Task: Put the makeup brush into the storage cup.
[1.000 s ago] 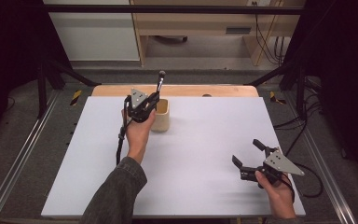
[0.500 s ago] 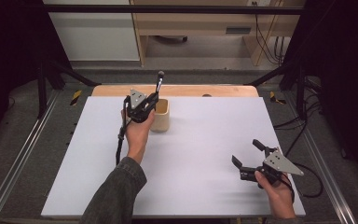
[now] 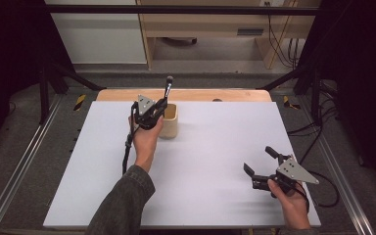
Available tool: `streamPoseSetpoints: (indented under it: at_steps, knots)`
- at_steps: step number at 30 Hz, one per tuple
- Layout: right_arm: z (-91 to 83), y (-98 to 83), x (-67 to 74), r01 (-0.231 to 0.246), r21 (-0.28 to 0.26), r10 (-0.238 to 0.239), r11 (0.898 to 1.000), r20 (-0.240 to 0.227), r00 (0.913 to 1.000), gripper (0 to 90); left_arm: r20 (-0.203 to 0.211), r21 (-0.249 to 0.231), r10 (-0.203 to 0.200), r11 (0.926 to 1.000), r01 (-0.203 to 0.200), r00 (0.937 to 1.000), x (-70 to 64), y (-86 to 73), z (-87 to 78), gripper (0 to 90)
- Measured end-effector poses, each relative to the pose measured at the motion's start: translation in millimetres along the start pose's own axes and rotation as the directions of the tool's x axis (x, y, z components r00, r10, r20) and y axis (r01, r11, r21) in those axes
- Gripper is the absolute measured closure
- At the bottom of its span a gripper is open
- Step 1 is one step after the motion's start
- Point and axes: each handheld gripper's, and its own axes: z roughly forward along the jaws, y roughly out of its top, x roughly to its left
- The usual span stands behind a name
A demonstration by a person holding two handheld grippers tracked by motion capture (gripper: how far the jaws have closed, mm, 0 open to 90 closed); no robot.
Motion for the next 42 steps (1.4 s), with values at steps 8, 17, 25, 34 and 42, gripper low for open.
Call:
streamPoseSetpoints:
  at_steps: [8, 17, 25, 34, 42]
  knots:
    - [-0.3, 0.1, -0.3, 0.0, 0.0, 0.0, 1.0, 0.0, 1.0, 3.4, -0.004, 0.007, 0.004, 1.0, -0.004, 1.0, 2.3, -3.9, 0.5, 79.2]
    - [0.0, 0.0, 0.0, 0.004, 0.0, -0.004, 1.0, -0.001, 1.0, 3.4, -0.004, 0.01, 0.001, 1.0, -0.001, 1.0, 2.1, -6.6, 0.6, 79.2]
    - [-0.3, 0.0, 0.2, 0.001, 0.001, -0.001, 1.0, -0.001, 1.0, 3.4, -0.003, 0.014, 0.001, 0.9999, -0.001, 1.0, 1.2, -8.3, 0.0, 79.2]
    - [0.0, -0.1, 0.6, 0.003, 0.005, -0.003, 1.0, -0.001, 1.0, 3.5, 0.0, 0.021, -0.002, 0.9998, 0.002, 1.0, -1.7, -11.6, -0.6, 78.9]
    - [0.5, 0.0, 1.4, 0.0, 0.002, 0.0, 1.0, -0.002, 1.0, 3.4, 0.002, 0.002, -0.001, 1.0, 0.001, 1.0, -1.8, -11.1, -14.0, 75.2]
